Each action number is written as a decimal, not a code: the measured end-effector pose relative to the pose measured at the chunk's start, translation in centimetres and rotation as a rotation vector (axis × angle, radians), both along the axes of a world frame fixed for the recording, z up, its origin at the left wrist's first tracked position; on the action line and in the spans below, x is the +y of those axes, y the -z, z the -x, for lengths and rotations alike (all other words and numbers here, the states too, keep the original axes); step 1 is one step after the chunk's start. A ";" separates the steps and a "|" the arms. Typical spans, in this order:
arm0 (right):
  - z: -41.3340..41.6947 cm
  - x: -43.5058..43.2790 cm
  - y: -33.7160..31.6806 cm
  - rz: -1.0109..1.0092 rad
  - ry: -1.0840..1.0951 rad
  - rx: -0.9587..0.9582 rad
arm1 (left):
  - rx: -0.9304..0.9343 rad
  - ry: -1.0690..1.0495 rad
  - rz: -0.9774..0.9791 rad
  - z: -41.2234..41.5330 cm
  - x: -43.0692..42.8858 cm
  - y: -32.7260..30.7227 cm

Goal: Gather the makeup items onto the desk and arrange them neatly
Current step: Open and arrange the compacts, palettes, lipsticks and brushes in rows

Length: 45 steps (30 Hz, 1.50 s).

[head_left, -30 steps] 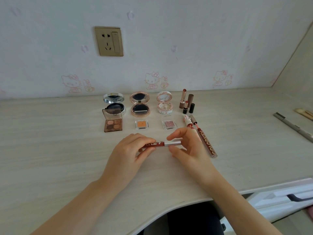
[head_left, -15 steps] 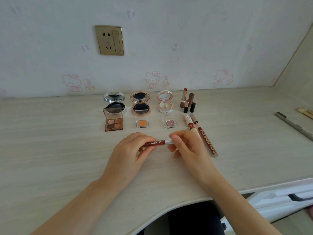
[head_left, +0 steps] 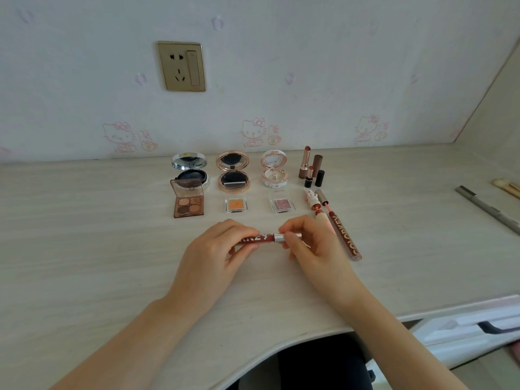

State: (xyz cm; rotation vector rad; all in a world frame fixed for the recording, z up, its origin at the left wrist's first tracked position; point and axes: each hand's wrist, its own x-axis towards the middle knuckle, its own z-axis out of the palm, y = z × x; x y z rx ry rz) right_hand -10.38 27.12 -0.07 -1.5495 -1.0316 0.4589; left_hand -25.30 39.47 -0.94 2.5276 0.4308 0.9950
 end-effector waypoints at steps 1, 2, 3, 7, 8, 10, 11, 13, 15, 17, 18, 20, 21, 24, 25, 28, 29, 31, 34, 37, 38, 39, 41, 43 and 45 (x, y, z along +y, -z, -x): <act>0.0 -0.1 0.0 -0.014 -0.014 -0.013 | 0.001 -0.002 -0.002 0.0 0.0 0.0; 0.0 -0.2 0.0 -0.038 -0.031 0.007 | -0.003 -0.002 0.003 0.0 0.0 0.0; 0.0 -0.2 0.0 -0.051 -0.041 0.038 | -0.011 -0.004 0.012 0.0 0.0 0.0; 0.0 0.1 0.0 0.000 0.005 0.099 | -0.017 -0.008 0.015 0.0 -0.3 -0.2; 0.0 0.2 0.1 0.008 0.007 0.091 | -0.012 -0.008 0.015 0.0 -0.3 -0.2; 0.0 0.2 0.1 0.005 0.008 0.070 | -0.007 -0.010 0.017 0.0 -0.2 -0.2; 0.0 0.1 0.0 -0.002 0.008 0.066 | -0.008 -0.013 0.019 0.0 -0.2 -0.2; 0.0 -0.1 0.0 -0.020 0.005 0.069 | -0.014 -0.021 0.017 -0.1 -0.2 -0.2; -0.1 -0.3 -0.1 -0.047 0.008 0.065 | -0.020 -0.023 0.015 -0.1 -0.3 -0.3; -0.1 -0.5 -0.3 -0.078 0.017 0.072 | -0.035 -0.014 0.020 -0.1 -0.3 -0.4; -0.2 -0.6 -0.5 -0.094 0.019 0.084 | -0.044 -0.009 0.018 0.0 -0.4 -0.5; -0.2 -0.8 -0.8 -0.116 0.020 0.118 | -0.060 0.006 0.015 -0.1 -0.5 -0.6; -0.3 -0.9 -1.0 -0.126 0.021 0.139 | -0.065 0.013 0.015 -0.1 -0.6 -0.5; -0.5 -1.4 -1.4 -0.155 0.040 0.204 | -0.068 0.021 0.033 -0.1 -0.8 -0.3; -0.7 -1.5 -1.5 -0.159 0.055 0.225 | -0.062 0.026 0.041 -0.1 -0.9 -0.3; -1.5 -2.0 -2.0 -0.158 0.091 0.267 | -0.038 0.059 0.063 -0.2 -1.4 -0.4; -1.8 -2.1 -2.2 -0.154 0.095 0.276 | -0.030 0.076 0.063 -0.2 -1.5 -0.5; -2.5 -2.3 -2.6 -0.142 0.100 0.298 | -0.012 0.108 0.040 -0.3 -1.8 -0.5; -3.8 -2.8 -3.2 -0.158 0.102 0.360 | 0.045 0.146 -0.060 -0.6 -2.6 -1.0; -4.9 -3.4 -3.9 -0.152 0.092 0.391 | 0.112 0.221 -0.173 -1.4 -3.6 -1.6; -5.2 -3.6 -4.1 -0.133 0.097 0.379 | 0.130 0.252 -0.216 -1.7 -3.9 -1.7; -5.5 -3.8 -4.2 -0.117 0.102 0.369 | 0.144 0.283 -0.252 -2.1 -4.1 -1.6; -6.3 -4.1 -4.5 -0.107 0.099 0.371 | 0.154 0.328 -0.274 -3.0 -4.6 -1.5; -7.1 -4.5 -4.6 -0.103 0.099 0.375 | 0.151 0.351 -0.271 -4.1 -5.1 -1.4; -8.2 -4.9 -4.7 -0.096 0.126 0.367 | 0.161 0.356 -0.283 -5.4 -5.8 -1.5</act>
